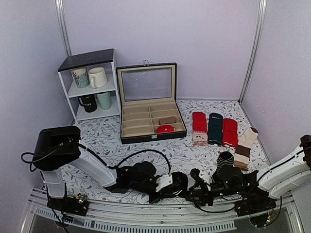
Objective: Roll the socks
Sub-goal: Roll a pair of socks at the center of the board.
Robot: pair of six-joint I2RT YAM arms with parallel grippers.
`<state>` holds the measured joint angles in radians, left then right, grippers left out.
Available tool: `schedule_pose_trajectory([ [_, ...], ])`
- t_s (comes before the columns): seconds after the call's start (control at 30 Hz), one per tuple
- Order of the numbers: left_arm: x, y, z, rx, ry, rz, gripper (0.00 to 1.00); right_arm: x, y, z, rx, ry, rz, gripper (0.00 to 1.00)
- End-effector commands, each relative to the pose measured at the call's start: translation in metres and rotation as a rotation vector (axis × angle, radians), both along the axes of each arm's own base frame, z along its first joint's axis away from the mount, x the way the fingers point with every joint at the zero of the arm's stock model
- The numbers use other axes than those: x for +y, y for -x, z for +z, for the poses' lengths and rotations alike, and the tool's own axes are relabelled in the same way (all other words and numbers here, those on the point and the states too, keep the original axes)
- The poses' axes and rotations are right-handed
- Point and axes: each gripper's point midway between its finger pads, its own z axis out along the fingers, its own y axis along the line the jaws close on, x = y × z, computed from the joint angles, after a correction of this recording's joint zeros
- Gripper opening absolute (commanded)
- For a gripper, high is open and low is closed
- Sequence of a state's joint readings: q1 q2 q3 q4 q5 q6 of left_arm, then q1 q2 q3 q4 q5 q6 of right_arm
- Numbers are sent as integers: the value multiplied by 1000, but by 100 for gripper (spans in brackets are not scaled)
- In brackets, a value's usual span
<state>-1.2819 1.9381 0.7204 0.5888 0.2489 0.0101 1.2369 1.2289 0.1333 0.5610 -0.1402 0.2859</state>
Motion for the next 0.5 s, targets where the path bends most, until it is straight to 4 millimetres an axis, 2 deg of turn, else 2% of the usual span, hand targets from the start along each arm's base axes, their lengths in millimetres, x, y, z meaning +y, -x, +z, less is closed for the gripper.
schedule_pose_trajectory([
  [0.0,67,14,-86,114,-345,30,0,16,-9,9,-94,-28,-5,50],
  [0.27,68,13,-89,122,-351,29,0,33,-4,14,-164,-43,71,51],
  [0.47,69,14,-91,129,-359,28,0,37,-1,0,-169,-7,108,51],
])
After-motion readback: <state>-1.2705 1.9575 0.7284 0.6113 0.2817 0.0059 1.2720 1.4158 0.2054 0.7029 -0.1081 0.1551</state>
